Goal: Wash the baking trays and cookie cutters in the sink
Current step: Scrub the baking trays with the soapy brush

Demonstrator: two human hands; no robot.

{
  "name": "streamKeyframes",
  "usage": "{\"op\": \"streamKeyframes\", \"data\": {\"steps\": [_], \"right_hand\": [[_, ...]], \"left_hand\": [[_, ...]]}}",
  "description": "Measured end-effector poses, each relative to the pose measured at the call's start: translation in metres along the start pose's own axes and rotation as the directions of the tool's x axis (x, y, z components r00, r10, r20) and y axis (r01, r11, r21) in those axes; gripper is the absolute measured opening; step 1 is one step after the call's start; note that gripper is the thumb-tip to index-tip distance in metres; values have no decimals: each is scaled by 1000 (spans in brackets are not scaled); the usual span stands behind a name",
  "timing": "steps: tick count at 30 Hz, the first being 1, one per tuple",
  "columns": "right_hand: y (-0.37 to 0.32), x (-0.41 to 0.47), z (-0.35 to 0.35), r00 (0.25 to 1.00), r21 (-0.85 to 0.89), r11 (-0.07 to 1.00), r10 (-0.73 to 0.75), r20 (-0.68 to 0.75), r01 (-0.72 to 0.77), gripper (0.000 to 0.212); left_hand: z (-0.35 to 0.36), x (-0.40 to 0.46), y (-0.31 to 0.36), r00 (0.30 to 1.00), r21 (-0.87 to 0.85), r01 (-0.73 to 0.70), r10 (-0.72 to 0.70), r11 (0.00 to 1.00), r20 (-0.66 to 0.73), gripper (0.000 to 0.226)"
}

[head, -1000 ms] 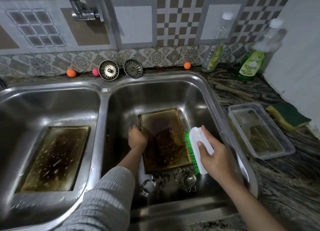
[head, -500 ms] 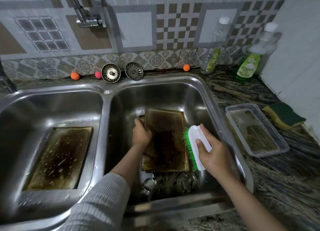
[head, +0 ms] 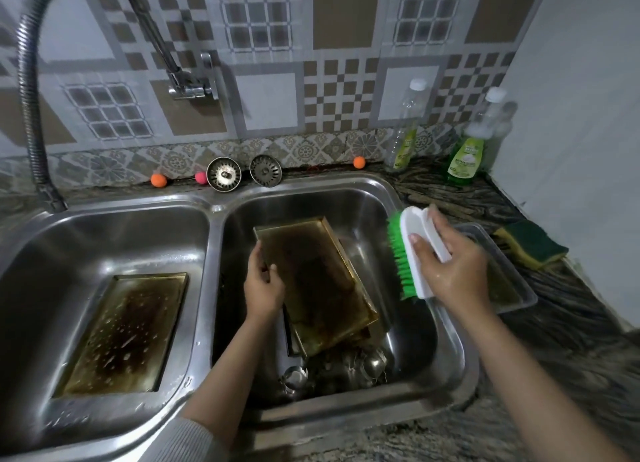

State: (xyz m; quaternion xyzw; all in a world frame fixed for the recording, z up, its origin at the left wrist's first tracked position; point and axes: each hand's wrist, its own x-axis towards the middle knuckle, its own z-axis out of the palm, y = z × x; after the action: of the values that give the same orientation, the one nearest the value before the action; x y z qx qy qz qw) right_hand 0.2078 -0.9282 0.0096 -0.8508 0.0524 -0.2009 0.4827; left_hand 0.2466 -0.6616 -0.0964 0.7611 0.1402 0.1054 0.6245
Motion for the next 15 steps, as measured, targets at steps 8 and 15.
{"op": "streamKeyframes", "data": {"steps": [8, 15], "right_hand": [[53, 70, -67, 961, -487, 858, 249, 122, -160, 65], [83, 64, -52, 944, -552, 818, 292, 154, -163, 63]], "left_hand": [[0, 5, 28, 996, -76, -73, 68, 994, -60, 55], [7, 2, 40, 992, -96, -70, 60, 993, -111, 52]]}}
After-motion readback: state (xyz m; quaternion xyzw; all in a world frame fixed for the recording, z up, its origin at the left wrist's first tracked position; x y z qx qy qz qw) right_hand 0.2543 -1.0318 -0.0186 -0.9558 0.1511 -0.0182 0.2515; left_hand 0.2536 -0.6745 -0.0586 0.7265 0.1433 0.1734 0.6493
